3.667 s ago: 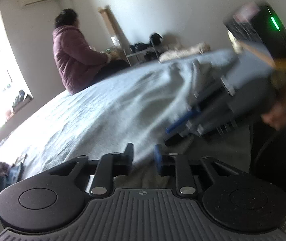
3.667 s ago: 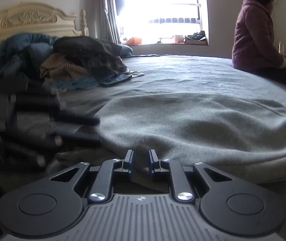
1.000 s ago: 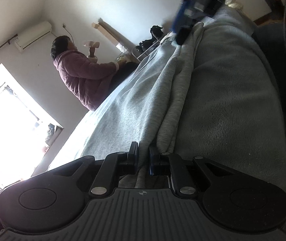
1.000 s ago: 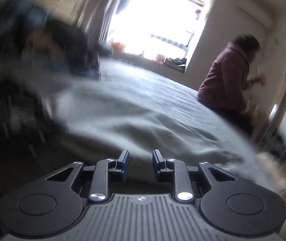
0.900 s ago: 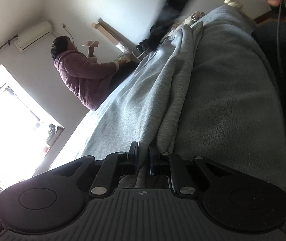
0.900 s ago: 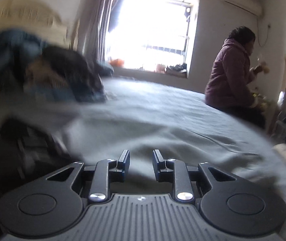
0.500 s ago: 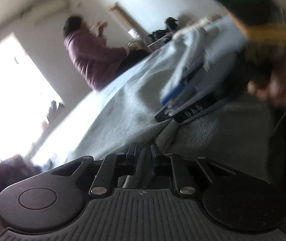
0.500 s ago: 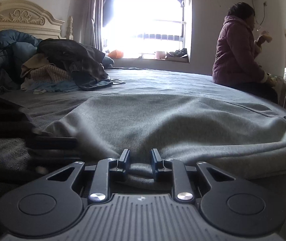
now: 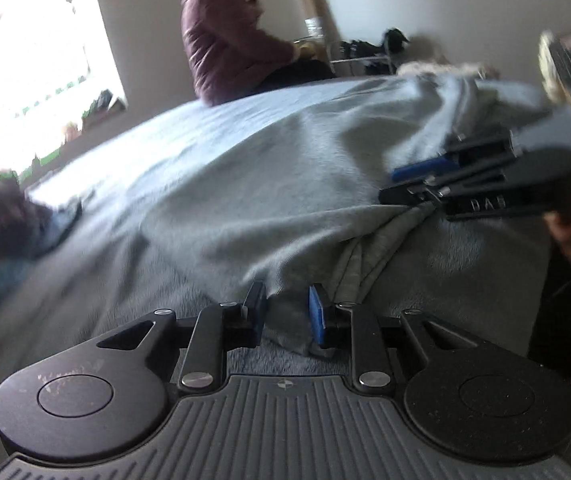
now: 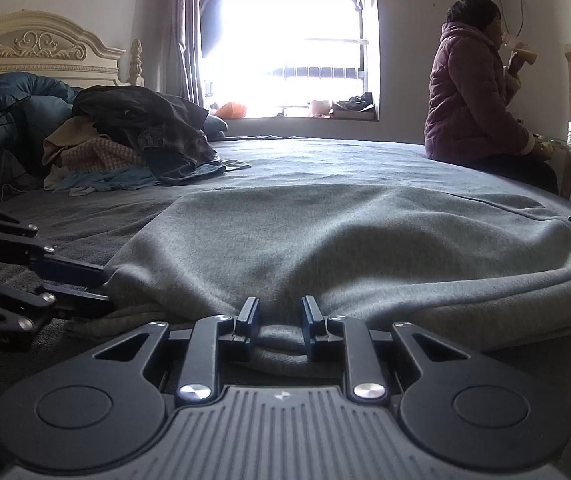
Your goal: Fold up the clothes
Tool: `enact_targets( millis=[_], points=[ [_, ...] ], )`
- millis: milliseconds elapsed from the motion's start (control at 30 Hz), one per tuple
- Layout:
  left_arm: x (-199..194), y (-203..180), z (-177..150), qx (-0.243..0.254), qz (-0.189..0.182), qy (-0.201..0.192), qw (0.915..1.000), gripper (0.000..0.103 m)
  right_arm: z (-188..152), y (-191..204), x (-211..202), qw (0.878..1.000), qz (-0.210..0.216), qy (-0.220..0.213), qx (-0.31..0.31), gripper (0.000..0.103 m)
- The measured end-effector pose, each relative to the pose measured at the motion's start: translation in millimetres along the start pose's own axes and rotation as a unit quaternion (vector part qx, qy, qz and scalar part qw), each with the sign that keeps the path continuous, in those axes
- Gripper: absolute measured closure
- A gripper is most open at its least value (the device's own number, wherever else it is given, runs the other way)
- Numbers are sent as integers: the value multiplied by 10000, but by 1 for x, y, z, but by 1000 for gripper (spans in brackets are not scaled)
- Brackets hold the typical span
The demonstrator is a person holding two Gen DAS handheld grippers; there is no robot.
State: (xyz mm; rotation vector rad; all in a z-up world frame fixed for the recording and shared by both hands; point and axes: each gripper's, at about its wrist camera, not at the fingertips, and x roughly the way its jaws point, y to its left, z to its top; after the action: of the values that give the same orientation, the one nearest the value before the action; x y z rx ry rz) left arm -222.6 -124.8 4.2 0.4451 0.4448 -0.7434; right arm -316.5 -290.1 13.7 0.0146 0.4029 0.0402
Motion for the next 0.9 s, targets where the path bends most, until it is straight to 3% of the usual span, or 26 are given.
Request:
enact_targets(
  millis=[133,267,433,500,633,767,900],
  points=[
    [-17,4,-2,-281,9,-53,9996,78,0,-2,0,10000,27,-3,39,81],
    [-42,13,13,-620,48,-412,9972,78,-1,-2,-1,9999,47,-7,93,81],
    [-33,5,47,-991,-455,-932,9897,77,-1,-1,-1,9999,26,-19,167,80],
    [-19,-9,50,-778,-485,-873,9920,77,-1,-1,-2,9998,20,-5,196,80],
    [-5,-26,33,-192,-34,-529,9984,77,1,-3,-2,9997,66,42,209,80],
    [4,-23,16,111,294,-199,9993,77,4,-3,-1,9997,104,84,189,80],
    [7,-24,13,420,348,-164,9984,77,6,-3,-2,9996,103,138,203,80]
  ],
)
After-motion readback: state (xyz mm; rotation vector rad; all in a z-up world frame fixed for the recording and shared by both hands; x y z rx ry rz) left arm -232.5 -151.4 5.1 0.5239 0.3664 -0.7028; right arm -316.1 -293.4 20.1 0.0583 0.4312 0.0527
